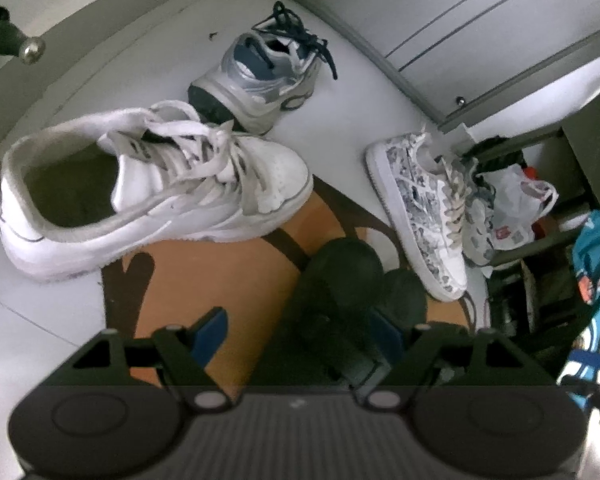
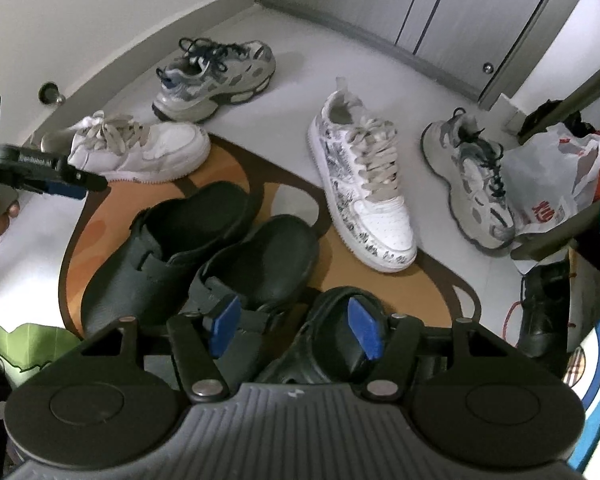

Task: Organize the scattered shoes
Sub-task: 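Open the right tool and lift it away from the clogs, then move the left tool toward the snakeskin-print white sneaker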

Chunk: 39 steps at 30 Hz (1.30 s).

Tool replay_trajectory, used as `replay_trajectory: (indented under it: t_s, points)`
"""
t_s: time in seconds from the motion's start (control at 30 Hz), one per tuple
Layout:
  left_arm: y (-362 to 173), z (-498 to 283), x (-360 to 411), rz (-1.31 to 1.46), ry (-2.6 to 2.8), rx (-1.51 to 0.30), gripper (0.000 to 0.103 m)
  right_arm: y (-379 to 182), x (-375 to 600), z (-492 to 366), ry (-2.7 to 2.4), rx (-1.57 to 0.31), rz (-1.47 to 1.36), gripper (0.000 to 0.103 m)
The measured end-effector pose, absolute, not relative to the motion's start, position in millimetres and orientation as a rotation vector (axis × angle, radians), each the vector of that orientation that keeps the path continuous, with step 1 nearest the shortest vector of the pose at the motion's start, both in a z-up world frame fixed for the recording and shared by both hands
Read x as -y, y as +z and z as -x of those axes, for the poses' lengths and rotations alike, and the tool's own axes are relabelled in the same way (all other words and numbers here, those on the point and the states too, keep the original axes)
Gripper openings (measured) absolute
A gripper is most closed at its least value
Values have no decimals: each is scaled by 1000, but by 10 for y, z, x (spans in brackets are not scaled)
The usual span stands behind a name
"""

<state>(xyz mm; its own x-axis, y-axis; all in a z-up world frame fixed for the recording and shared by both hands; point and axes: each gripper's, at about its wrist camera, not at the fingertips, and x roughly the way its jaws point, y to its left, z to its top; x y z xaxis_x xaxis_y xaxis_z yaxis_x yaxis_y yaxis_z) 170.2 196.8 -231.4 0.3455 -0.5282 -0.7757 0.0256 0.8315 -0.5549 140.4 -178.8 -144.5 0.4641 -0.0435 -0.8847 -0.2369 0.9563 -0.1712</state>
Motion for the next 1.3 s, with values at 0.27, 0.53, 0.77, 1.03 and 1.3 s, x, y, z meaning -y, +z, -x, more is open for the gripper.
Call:
replay_trajectory:
  t_s: [0.27,0.53,0.77,1.03,1.3]
  points:
    - [-2191,-1617,-1977,461,-343,-1093,80,-1184,1955,-1319,105,-926,127,76]
    - [-1973,-1529,-1937,407,-325,-973,80,-874,2221,-1229,42,-655,-42,91]
    - [-1856,-1469,-1854,329,-364,-914,89,-887,2327,-1127,-63,-612,-15,100]
    - [-1886,-1512,-2007,378,-315,-899,90,-968,2528,-1106,-97,-633,17,100]
    - [-2011,-1550,-2004,390,-313,-917,90,-1175,2763,-1105,-50,-693,14,100]
